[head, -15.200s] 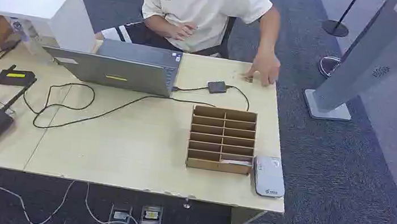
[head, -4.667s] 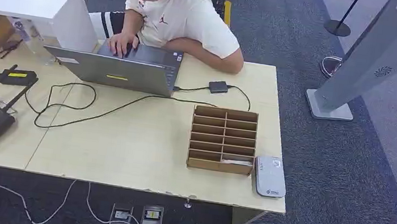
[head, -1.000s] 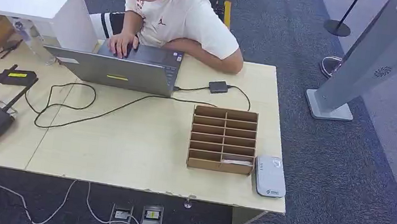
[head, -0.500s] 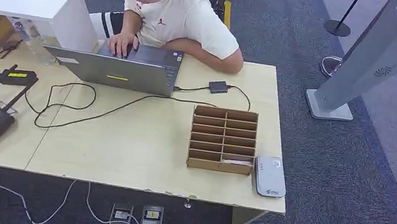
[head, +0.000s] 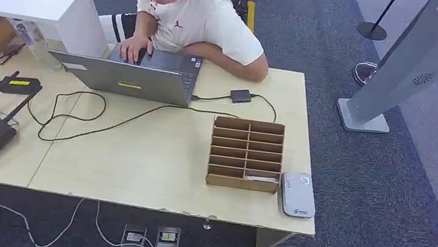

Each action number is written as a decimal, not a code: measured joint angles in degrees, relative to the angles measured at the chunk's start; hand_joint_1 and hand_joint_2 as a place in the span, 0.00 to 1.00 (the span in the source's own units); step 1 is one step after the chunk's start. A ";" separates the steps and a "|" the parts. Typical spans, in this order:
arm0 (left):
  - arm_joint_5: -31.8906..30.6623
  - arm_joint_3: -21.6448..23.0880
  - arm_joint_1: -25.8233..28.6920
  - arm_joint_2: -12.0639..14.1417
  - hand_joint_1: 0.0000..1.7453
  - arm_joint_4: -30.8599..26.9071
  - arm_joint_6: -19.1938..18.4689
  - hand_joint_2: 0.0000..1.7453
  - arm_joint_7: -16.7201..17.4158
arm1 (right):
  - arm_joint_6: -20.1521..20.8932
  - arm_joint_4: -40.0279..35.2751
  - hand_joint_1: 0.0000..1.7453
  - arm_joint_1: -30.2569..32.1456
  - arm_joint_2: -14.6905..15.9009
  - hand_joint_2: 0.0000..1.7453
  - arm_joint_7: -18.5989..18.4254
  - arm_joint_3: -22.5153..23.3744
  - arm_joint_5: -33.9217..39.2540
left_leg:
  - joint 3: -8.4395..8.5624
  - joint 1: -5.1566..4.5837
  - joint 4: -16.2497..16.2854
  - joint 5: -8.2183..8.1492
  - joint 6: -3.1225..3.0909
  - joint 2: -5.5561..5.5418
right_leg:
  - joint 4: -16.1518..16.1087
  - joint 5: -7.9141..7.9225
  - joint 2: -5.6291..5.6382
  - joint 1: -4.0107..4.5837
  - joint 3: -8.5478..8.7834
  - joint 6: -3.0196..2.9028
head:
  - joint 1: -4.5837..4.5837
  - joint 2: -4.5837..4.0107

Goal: Pass the card to the sensor for recognition and then transmit it.

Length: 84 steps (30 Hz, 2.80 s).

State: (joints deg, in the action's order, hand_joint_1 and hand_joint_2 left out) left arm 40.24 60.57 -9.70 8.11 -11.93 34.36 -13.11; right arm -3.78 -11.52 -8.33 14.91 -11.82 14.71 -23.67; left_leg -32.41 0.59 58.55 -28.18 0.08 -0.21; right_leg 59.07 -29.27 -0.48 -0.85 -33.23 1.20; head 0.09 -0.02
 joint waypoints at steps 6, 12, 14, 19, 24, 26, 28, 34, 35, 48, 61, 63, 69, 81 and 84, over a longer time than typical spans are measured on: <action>-0.04 0.00 0.00 -0.02 0.00 0.00 0.00 0.00 0.00 | -0.02 0.00 0.00 0.00 0.00 1.00 -0.13 0.00 0.00 | 0.00 0.00 0.00 0.00 0.00 0.00 | 0.00 0.00 0.00 0.00 0.00 0.00 | 0.00 0.00; -0.04 0.00 0.00 -0.02 0.00 0.00 -0.02 0.00 -0.02 | -0.02 0.00 0.00 0.00 -0.02 1.00 -0.17 0.00 0.00 | 0.00 0.00 0.00 0.00 0.00 0.00 | 0.00 0.00 0.00 0.00 0.00 0.00 | 0.00 0.00; -0.04 0.00 0.00 -0.02 0.00 0.00 -0.02 0.00 0.00 | -0.02 0.00 0.00 0.00 -0.02 1.00 -0.17 -0.02 0.00 | 0.00 0.00 0.00 0.00 0.00 0.00 | 0.00 0.00 0.00 0.00 0.00 0.00 | -0.02 0.00; -0.13 0.00 0.00 -0.02 0.00 0.00 -0.04 0.00 0.00 | -0.02 0.00 0.00 0.00 -0.02 1.00 -0.22 -0.02 0.02 | 0.00 0.00 0.00 0.00 0.00 0.00 | 0.00 0.00 0.00 0.00 0.00 0.00 | 0.00 0.00; -0.20 0.00 0.00 -0.02 0.00 0.00 -0.04 0.00 0.00 | -0.02 0.00 0.00 0.00 -0.04 1.00 -0.35 -0.02 0.04 | 0.00 0.00 0.00 0.00 0.00 0.00 | 0.00 0.00 0.00 0.00 0.00 0.00 | 0.00 0.00; -0.20 0.00 0.00 -0.02 0.00 0.00 -0.04 0.00 0.00 | -0.02 0.00 0.00 0.00 -0.09 1.00 -0.35 -0.02 0.07 | 0.00 0.00 0.00 0.00 0.00 0.00 | 0.00 0.00 0.00 0.00 0.00 0.00 | 0.00 0.00; -0.20 0.00 -0.01 -0.02 0.00 0.00 -0.06 0.00 -0.02 | -0.02 0.00 0.00 0.00 -0.17 1.00 -0.35 -0.02 0.09 | 0.00 0.00 0.00 0.00 0.00 0.00 | 0.00 0.00 0.00 0.00 0.00 0.00 | 0.00 0.00; -0.17 0.00 -0.01 -0.02 0.00 0.00 -0.07 0.00 0.00 | -0.02 0.00 0.00 0.00 -0.22 1.00 -0.35 -0.02 0.11 | 0.00 0.00 0.00 0.00 0.00 0.00 | 0.00 0.00 0.00 0.00 0.00 0.00 | 0.00 0.00; -0.20 0.00 -0.01 -0.02 0.00 0.00 -0.04 0.00 -0.02 | -0.02 0.00 0.00 0.00 -0.28 1.00 -0.35 -0.02 0.11 | 0.00 0.00 0.00 0.00 0.00 0.00 | 0.00 0.00 0.00 0.00 0.00 0.00 | -0.02 0.00; -0.22 0.00 -0.02 -0.02 0.00 0.00 -0.04 0.00 0.00 | -0.04 0.00 0.00 0.00 -0.35 1.00 -0.35 -0.83 0.15 | 0.00 0.00 0.00 0.00 0.00 0.01 | 0.00 0.00 0.01 0.00 0.00 0.00 | 0.00 0.00; -0.52 0.02 -0.02 -0.02 0.00 0.00 -0.02 0.00 0.00 | -0.24 0.00 0.00 0.00 -0.50 1.00 -0.24 -0.85 0.17 | 0.00 0.00 0.00 0.00 0.00 0.01 | 0.00 0.00 0.01 0.00 0.00 0.00 | -0.02 0.00; -0.52 0.02 -0.02 -0.02 0.00 0.00 -0.02 0.00 -0.02 | -0.26 0.00 0.00 0.00 -0.48 1.00 -0.09 -0.85 0.20 | 0.00 0.00 0.00 0.00 0.00 0.01 | 0.00 0.00 0.01 0.00 0.00 0.00 | 0.00 0.00; -0.52 0.02 -0.03 -0.02 0.00 0.00 -0.02 0.00 -0.02 | -0.31 0.00 0.00 0.00 -0.48 1.00 0.00 -0.85 0.17 | 0.00 0.00 0.00 0.00 0.00 0.01 | 0.00 0.00 0.01 0.00 0.00 0.00 | 0.00 0.00; -0.46 0.94 -0.07 -0.02 0.00 0.00 -0.11 0.00 -0.02 | -0.44 0.00 0.00 0.00 -0.48 1.00 0.20 -1.86 0.17 | 0.00 0.00 0.00 0.00 0.00 0.01 | 0.00 0.00 0.01 0.00 0.00 0.00 | 0.00 0.00; -0.42 0.96 -0.08 -0.02 0.00 0.00 -0.11 0.00 0.00 | -0.44 0.00 0.00 0.00 -0.48 1.00 0.20 -1.88 0.17 | 0.00 0.00 0.00 0.00 0.00 0.01 | 0.00 0.00 0.01 0.00 0.00 0.00 | 0.00 0.00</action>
State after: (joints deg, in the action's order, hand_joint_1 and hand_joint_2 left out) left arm 39.82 61.53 -9.78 8.09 -11.93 34.25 -13.11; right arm -4.22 -11.52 -8.33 14.43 -11.63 12.83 -23.50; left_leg -32.41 0.59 58.55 -28.18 0.08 -0.20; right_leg 59.07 -29.27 -0.46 -0.85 -33.23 1.20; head 0.09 -0.02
